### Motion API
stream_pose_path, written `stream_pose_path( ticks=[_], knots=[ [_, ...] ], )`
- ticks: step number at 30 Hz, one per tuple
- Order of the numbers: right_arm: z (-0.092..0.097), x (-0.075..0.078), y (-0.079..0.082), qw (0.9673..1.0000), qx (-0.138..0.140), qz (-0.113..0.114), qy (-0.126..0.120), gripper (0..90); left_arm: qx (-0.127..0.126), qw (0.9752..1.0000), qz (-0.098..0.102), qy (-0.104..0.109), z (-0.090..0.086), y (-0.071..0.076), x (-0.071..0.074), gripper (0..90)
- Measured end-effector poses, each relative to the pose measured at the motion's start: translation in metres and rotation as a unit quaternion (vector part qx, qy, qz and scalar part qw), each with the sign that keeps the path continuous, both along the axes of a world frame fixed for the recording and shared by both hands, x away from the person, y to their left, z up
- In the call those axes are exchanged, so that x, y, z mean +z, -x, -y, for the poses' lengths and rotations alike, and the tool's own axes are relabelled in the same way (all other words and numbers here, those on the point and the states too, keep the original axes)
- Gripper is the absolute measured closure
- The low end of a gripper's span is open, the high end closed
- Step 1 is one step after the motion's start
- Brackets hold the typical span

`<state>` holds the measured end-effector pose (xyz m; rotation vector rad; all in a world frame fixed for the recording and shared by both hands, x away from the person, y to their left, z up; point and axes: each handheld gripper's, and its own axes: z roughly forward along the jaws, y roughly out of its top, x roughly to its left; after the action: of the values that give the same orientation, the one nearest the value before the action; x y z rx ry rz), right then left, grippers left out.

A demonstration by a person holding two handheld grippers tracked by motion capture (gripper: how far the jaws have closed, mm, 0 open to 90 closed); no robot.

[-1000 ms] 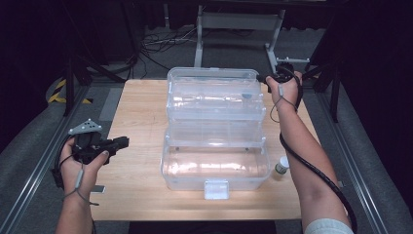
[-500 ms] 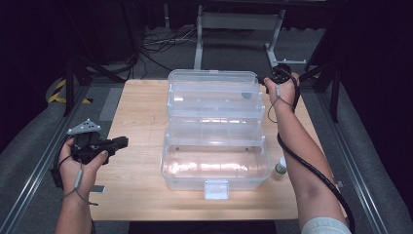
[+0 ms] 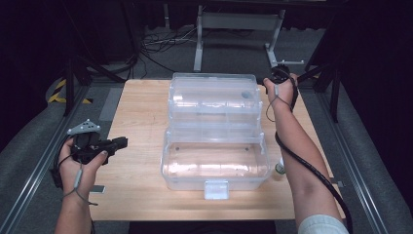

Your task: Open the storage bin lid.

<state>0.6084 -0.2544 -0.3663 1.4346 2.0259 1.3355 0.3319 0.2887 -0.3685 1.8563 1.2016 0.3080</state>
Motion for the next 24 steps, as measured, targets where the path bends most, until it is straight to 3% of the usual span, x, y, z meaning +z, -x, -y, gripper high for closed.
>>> stream_pose_path(
  ticks=[2,10,15,24],
  knots=[
    [0.0,0.003,0.001,0.9997,-0.004,0.0,0.026,90.0,-0.001,1.0,0.0,0.0,0.0,-0.001,0.0,82.4],
    [-0.004,0.008,0.007,0.9993,-0.005,0.018,0.034,89.7,-0.004,1.0,0.002,0.0,0.002,-0.002,0.001,81.0],
    [0.0,0.016,0.015,0.9992,-0.004,0.029,0.029,75.7,-0.01,0.9999,0.0,0.0,0.004,-0.007,0.001,78.6],
    [0.01,0.028,0.04,0.9982,0.008,0.051,0.031,66.5,-0.032,0.9995,0.002,-0.001,0.015,-0.025,0.004,74.5]
  ],
)
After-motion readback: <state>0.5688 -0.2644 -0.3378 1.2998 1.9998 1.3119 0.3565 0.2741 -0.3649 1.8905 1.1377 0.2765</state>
